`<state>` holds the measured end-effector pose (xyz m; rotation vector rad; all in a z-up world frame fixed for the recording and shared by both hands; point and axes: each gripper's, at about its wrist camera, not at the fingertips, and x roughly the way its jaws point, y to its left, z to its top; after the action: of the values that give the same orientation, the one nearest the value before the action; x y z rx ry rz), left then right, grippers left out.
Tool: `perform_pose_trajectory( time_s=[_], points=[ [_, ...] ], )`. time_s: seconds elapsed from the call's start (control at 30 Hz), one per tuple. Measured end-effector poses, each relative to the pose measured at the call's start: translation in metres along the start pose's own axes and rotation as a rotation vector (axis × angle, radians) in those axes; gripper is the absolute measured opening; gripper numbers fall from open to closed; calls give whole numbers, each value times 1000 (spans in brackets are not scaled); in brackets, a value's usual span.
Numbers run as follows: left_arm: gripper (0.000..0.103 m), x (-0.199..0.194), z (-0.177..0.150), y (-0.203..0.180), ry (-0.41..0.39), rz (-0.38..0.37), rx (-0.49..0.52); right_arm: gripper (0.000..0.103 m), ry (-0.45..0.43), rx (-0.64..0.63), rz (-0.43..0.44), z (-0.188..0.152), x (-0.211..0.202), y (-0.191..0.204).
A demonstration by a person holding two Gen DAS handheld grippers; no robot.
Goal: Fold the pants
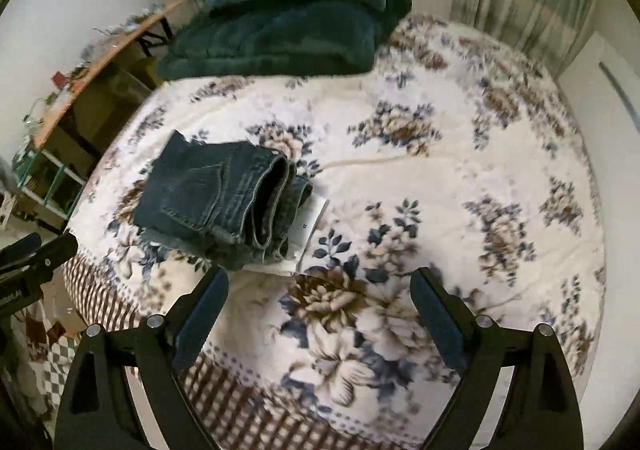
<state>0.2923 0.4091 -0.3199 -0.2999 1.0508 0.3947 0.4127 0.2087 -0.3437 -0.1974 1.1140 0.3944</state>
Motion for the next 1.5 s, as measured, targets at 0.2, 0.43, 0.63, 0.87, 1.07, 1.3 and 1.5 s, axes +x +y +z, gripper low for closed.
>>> perform_pose_trajectory(
  time_s=[0.2, 0.43, 0.63, 0.87, 1.07, 1.3, 1.5],
  points=[
    [100, -95, -34, -33, -111, 38, -41, 94, -100, -79, 25, -39, -117, -22],
    [100, -197, -86, -83, -216, 114, -62, 94, -202, -138, 71, -90, -239, -54],
    [100, -255, -126, -112, -261, 134, -98, 95, -241, -166, 98, -128, -318, -83],
    [100, -302, -153, -128, -320, 169, -112, 95, -302, -180, 117, -156, -395, -97],
    [100, -330, -165, -130, -351, 175, -127, 95, -349, -194, 130, -169, -447, -97],
    [100, -343, -176, -129, -337, 186, -139, 95, -343, -199, 178, -181, -477, -91],
    [100, -336, -172, -125, -304, 215, -161, 98, -352, -205, 210, -181, -488, -88]
  ],
)
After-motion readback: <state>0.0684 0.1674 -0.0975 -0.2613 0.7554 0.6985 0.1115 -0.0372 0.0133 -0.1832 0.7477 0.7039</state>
